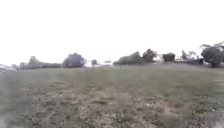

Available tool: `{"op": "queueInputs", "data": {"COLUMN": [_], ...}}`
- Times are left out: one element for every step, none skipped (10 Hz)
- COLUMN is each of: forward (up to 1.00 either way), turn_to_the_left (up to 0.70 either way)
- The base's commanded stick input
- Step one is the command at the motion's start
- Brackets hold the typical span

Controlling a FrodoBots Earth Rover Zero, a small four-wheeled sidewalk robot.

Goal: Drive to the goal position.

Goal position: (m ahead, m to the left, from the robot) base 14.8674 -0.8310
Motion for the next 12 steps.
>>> {"op": "queueInputs", "data": {"forward": [0.5,0.5,0.5,0.5,0.5,0.5,0.5,0.5,0.5,0.5,0.5,0.5], "turn_to_the_left": [-0.04,-0.08,-0.12,-0.3,-0.36,-0.49,-0.48,-0.04,-0.02,0.0,-0.02,0.0]}}
